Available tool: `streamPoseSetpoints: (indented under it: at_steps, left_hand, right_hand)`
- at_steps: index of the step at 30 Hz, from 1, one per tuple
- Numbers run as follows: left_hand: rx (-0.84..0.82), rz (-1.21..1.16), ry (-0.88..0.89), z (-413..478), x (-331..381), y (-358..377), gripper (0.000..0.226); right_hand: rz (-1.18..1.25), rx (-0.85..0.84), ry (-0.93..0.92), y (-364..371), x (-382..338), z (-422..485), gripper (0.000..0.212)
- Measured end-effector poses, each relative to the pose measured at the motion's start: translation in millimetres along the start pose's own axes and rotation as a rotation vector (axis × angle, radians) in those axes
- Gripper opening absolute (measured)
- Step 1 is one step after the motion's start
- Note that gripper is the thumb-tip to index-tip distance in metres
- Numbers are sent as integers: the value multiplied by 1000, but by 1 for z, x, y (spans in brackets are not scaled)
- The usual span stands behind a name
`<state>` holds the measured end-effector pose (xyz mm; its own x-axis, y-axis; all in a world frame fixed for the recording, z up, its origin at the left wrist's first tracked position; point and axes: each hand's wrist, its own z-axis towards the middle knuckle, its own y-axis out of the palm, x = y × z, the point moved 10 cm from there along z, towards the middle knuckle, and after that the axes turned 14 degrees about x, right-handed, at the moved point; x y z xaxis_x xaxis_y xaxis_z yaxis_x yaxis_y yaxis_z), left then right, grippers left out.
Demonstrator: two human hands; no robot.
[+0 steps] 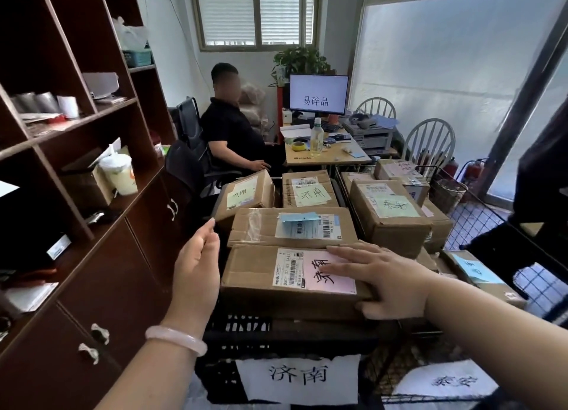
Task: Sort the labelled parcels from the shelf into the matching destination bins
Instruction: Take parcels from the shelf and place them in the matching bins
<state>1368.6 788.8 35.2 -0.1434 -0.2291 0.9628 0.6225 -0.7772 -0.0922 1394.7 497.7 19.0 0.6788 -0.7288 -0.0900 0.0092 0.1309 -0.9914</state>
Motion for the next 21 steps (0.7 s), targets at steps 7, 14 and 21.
streamPoseSetpoints:
  at_steps: [7,14,21]
  left_hand:
    - [-278,296,288,-43,30,73,58]
    - [-621,369,763,-148,82,188,71]
    - [-832,398,1039,-298,121,280,75]
  right_hand:
    - [-60,145,107,-3,10,-23,76]
    - [-44,446,552,-28,44,-144,77]
    - [-223,510,1025,-66,56,-326,90]
